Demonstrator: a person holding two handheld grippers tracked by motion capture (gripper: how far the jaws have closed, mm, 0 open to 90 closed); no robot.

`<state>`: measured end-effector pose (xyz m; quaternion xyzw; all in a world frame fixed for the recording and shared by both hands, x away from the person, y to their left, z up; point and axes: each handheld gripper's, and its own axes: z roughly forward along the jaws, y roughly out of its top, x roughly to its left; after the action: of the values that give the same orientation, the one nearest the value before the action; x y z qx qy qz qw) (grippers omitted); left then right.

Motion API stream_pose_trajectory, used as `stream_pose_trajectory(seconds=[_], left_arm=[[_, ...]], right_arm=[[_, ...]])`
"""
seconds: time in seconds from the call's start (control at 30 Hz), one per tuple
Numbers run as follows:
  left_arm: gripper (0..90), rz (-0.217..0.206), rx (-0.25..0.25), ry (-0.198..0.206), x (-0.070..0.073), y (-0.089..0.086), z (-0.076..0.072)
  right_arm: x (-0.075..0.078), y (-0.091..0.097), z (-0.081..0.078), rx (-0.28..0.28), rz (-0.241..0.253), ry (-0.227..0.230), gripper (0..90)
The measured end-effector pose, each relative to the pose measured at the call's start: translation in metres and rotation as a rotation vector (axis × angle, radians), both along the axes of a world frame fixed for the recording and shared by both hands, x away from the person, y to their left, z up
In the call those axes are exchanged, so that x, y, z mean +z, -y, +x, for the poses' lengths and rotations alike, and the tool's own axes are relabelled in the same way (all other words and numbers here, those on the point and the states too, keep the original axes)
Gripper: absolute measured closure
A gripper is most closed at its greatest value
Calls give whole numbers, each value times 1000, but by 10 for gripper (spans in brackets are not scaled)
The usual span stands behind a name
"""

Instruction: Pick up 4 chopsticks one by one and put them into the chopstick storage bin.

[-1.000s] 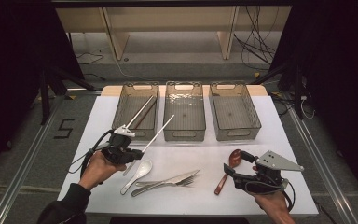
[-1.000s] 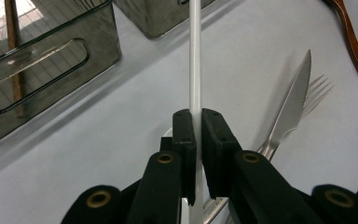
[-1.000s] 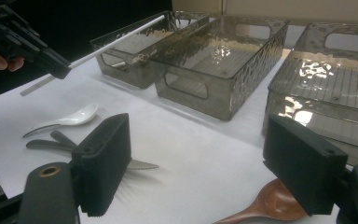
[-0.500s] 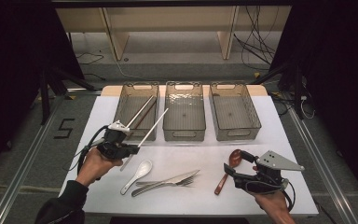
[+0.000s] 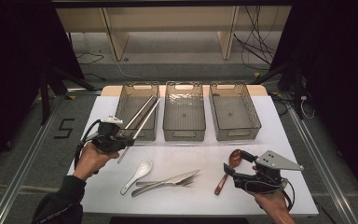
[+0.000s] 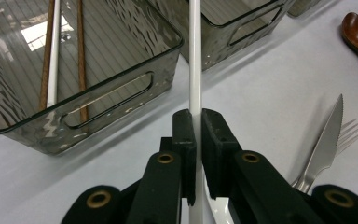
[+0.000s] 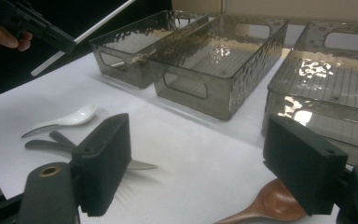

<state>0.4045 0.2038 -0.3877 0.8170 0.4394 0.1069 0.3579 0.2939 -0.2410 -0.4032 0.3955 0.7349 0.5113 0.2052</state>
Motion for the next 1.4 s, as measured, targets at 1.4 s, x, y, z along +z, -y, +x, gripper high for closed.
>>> stream_pose_trajectory(seconds=[1.4], left_arm=[[839, -18, 120, 82, 32, -9, 77]], right_arm=[[-2, 5, -1, -10, 10, -7, 243]])
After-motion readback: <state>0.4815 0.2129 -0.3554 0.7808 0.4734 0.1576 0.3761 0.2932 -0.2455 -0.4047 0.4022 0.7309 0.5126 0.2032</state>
